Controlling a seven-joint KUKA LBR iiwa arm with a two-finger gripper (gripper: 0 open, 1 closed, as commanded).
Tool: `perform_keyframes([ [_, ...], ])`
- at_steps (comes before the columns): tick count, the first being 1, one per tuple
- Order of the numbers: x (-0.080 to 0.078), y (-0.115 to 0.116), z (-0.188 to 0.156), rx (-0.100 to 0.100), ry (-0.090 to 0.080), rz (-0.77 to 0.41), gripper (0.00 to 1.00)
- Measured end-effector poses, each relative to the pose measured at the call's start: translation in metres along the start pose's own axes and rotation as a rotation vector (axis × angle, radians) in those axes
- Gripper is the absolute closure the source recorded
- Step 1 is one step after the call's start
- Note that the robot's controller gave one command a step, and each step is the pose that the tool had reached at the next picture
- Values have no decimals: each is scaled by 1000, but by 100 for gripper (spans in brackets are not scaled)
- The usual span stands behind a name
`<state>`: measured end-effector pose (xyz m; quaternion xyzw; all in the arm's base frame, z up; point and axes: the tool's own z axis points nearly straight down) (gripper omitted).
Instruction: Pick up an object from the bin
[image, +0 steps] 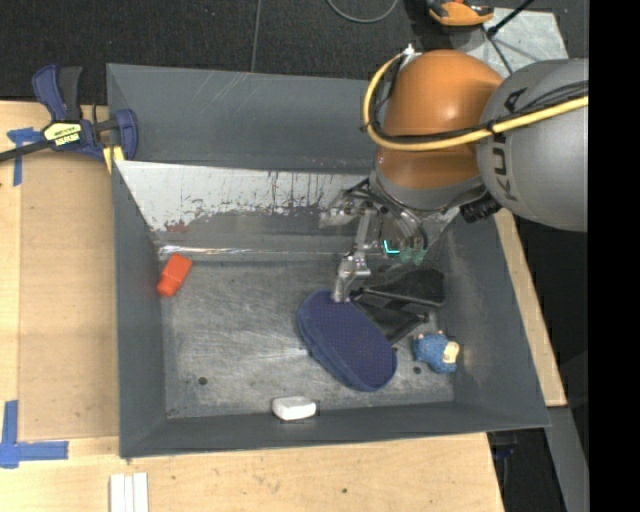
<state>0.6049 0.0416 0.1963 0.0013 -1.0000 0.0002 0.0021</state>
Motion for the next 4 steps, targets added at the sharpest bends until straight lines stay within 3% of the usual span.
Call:
perform_keyframes([
  [1, 25, -36, 78, 1, 0, -163, 0],
  [2, 54, -67, 107, -3, -16, -223, 0],
  [3, 56, -67, 107, -1, -3, -224, 100],
  [4, 29, -57, -35, 2, -18, -229, 100],
])
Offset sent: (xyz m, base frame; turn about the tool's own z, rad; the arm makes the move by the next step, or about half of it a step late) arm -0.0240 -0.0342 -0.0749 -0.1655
